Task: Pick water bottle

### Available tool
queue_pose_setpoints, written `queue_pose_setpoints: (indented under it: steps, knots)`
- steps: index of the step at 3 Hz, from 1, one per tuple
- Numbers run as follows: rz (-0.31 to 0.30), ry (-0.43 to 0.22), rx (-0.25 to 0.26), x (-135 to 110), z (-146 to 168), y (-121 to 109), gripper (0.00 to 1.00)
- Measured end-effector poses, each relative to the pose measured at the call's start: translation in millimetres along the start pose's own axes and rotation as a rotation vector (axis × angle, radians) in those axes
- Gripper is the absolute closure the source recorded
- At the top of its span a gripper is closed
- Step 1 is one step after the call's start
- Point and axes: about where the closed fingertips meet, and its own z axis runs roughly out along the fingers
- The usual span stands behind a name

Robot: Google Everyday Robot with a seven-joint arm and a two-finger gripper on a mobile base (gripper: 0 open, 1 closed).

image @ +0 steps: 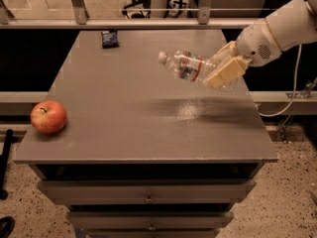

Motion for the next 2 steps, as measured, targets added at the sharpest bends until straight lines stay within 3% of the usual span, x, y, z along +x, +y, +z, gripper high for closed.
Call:
queue_pose_setpoints:
  steps: [1, 2]
  knots:
    - [0.031, -0.137, -0.006, -15.6, -14.5, -4.2, 1.0]
    - [0.032, -0.154, -0.012, -19.9, -15.1, -3.3, 1.0]
